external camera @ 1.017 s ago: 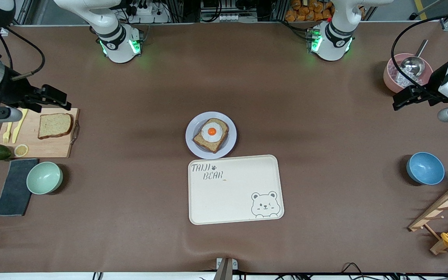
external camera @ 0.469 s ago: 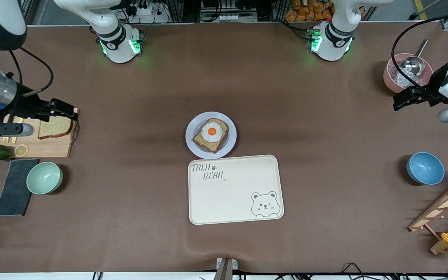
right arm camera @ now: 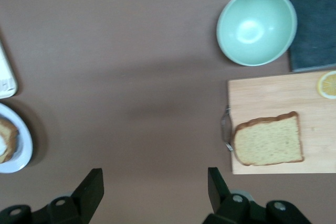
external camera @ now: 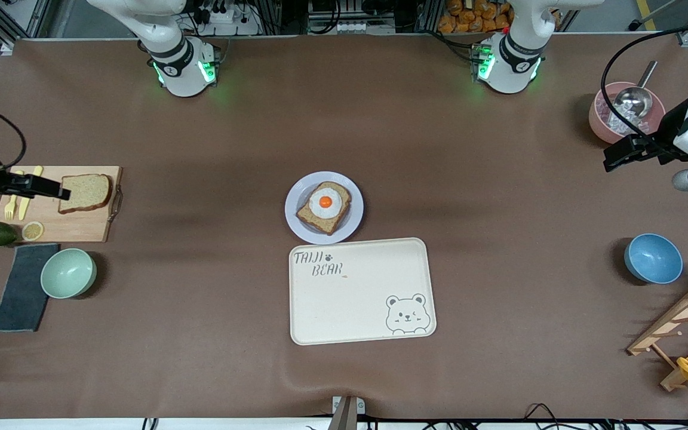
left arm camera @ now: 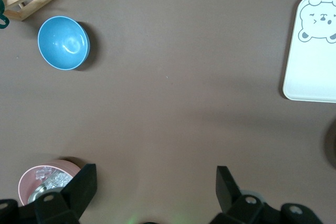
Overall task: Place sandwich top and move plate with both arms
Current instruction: 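Close the right gripper on the bread slice's crust edge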
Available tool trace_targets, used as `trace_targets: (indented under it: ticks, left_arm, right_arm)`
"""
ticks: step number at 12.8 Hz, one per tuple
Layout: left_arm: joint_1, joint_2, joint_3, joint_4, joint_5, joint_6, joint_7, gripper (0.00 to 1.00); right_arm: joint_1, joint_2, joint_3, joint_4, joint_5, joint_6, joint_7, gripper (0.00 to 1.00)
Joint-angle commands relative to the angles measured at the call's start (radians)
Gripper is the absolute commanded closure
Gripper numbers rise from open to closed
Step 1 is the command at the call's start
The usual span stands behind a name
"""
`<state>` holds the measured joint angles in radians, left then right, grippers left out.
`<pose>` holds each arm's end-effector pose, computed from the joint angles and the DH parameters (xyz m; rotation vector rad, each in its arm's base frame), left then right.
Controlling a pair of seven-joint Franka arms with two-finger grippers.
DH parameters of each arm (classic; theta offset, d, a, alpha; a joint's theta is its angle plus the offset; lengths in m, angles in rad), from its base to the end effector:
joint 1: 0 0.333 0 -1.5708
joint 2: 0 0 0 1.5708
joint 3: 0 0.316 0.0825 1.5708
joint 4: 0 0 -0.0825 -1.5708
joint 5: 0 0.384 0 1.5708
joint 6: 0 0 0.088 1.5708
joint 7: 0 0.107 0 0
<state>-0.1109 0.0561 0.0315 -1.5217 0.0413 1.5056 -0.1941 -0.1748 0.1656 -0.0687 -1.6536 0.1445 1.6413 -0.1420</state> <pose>0.5633 -0.0407 0.6107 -3.0823 -0.1788 0.1014 0.5804 -0.1268 0.4968 -2.9647 0.1850 0.2217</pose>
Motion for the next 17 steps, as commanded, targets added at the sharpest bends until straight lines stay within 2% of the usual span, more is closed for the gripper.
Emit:
trace_targets:
  ticks: [1,3,4,6,8,9,11,12,14,17]
  left_arm:
    - [0.005,0.001,-0.001,-0.003,-0.009,-0.001,0.015,0.0]
    - [0.007,0.001,-0.001,-0.008,-0.009,0.005,0.015,0.0]
    - [0.007,0.001,-0.001,-0.008,-0.009,0.005,0.015,0.0]
    - [0.007,0.002,-0.001,-0.009,-0.009,0.021,0.015,0.0]
    - [0.003,0.001,-0.001,-0.015,-0.014,0.021,0.015,0.0]
    - [0.003,0.002,-0.001,-0.017,-0.014,0.022,0.015,0.0]
    - [0.005,0.001,-0.001,-0.021,-0.014,0.022,0.015,0.0]
    - [0.007,-0.001,-0.001,-0.023,-0.015,0.022,0.015,0.0]
    - [0.007,-0.005,-0.001,-0.034,-0.015,0.022,0.015,0.0]
    - [0.007,-0.002,-0.001,-0.035,-0.015,0.025,0.016,0.0]
  right_arm:
    - [-0.093,0.017,0.015,-0.002,0.0,0.023,-0.083,0.1]
    - [-0.162,0.044,0.017,-0.003,0.0,0.038,-0.183,0.1]
    - [-0.196,0.063,0.017,-0.017,0.003,0.072,-0.235,0.0]
    - [-0.221,0.068,0.015,-0.104,-0.005,0.184,-0.269,0.0]
    - [-0.229,0.089,0.015,-0.161,-0.072,0.276,-0.316,0.0]
    - [-0.253,0.11,0.015,-0.166,-0.075,0.308,-0.374,0.05]
    - [-0.328,0.164,0.017,-0.152,-0.054,0.33,-0.506,0.22]
    - [-0.362,0.195,0.018,-0.149,-0.016,0.336,-0.533,0.3]
    - [-0.382,0.256,0.017,-0.135,0.035,0.342,-0.635,0.31]
    - [-0.406,0.331,0.018,-0.107,0.046,0.351,-0.692,0.32]
